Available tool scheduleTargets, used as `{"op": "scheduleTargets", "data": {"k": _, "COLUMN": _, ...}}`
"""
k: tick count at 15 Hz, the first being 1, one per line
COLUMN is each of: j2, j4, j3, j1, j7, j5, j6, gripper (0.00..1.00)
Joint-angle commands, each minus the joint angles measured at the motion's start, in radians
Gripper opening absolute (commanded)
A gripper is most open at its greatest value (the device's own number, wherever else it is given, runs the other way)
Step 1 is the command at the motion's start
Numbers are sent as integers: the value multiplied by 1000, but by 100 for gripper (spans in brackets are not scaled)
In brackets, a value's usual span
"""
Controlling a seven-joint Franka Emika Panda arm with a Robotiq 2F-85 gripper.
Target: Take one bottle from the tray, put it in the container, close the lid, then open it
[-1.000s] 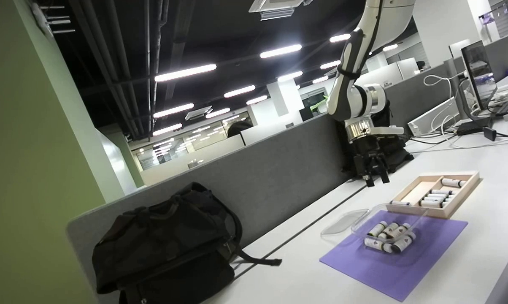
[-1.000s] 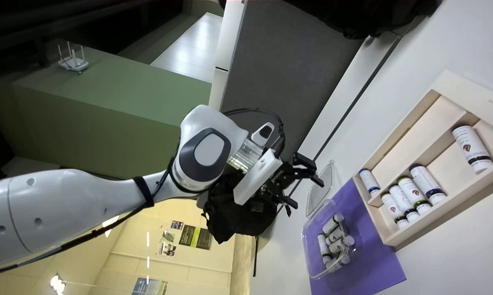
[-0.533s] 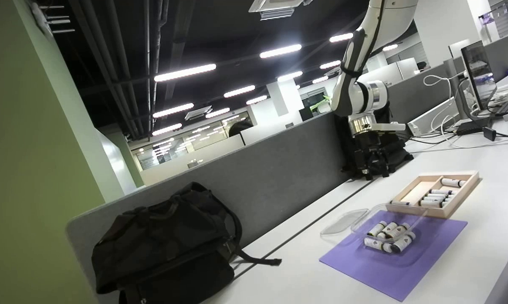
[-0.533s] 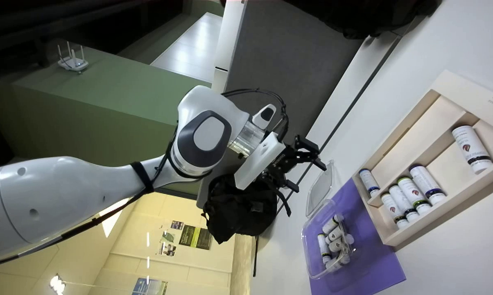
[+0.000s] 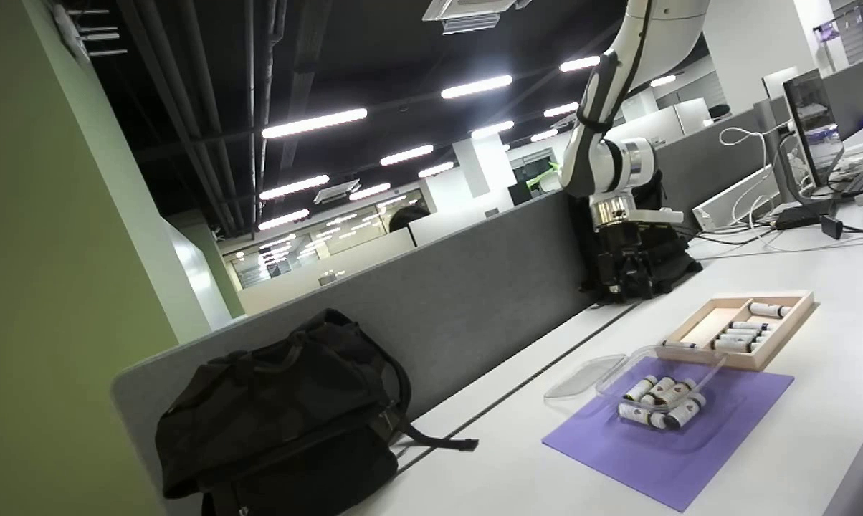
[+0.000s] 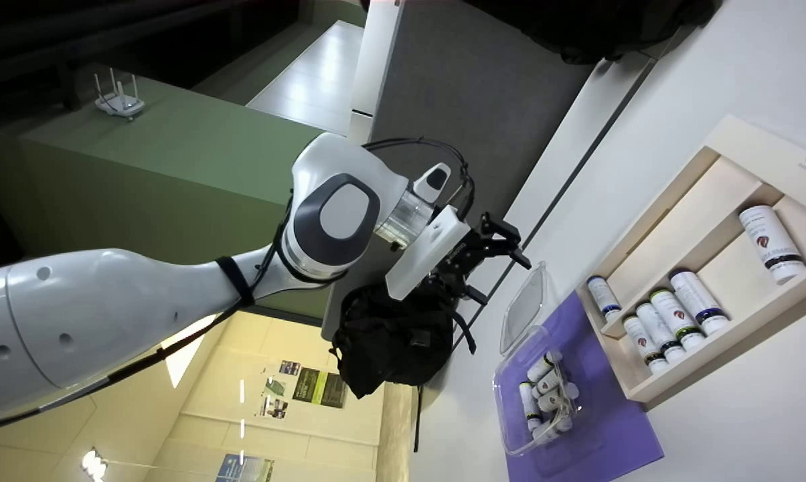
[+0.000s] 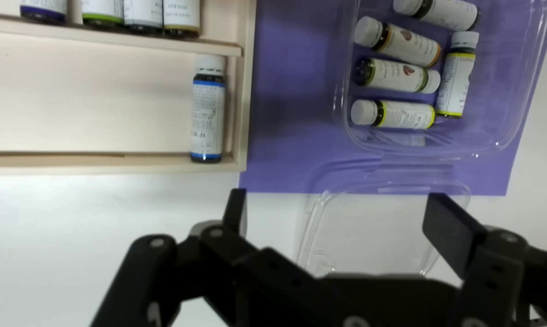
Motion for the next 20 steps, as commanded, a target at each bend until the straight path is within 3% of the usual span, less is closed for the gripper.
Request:
{"op": "scheduleTargets", "data": {"k": 1, "j2": 81, "j4": 155, "j3": 22, "j1": -48, "j7": -67, "j5": 46, "j6": -30, "gripper": 100}}
{"op": "scheduleTargets", "data": {"k": 6, "j2": 251, "j4": 430, "j3": 63, "j1": -112, "j7": -128, "j5": 144, "j6": -185, "gripper": 100}}
{"op": "scheduleTargets", "data": {"k": 9, "j2": 365, "j4": 585, "j3": 54, "j1": -108, "j7": -49, "j5": 160, "j6": -289, "gripper": 100}}
{"op": "scheduleTargets", "data": {"k": 10, "j2": 269, "j4": 443, "j3": 50, "j1": -106, "j7": -109, "j5": 150, "j6": -218, "gripper": 100}}
{"op": "scheduleTargets", "data": {"k": 13, "j2": 348, "j4": 531, "j3": 56, "j1": -110, "j7": -91, "j5": 150, "j6": -252, "gripper": 100}}
{"op": "scheduleTargets", "data": {"k": 20, "j2": 378, "j4": 572, "j3": 61, "j1": -117, "j7": -91, "j5": 159, "j6": -255, "gripper": 100}}
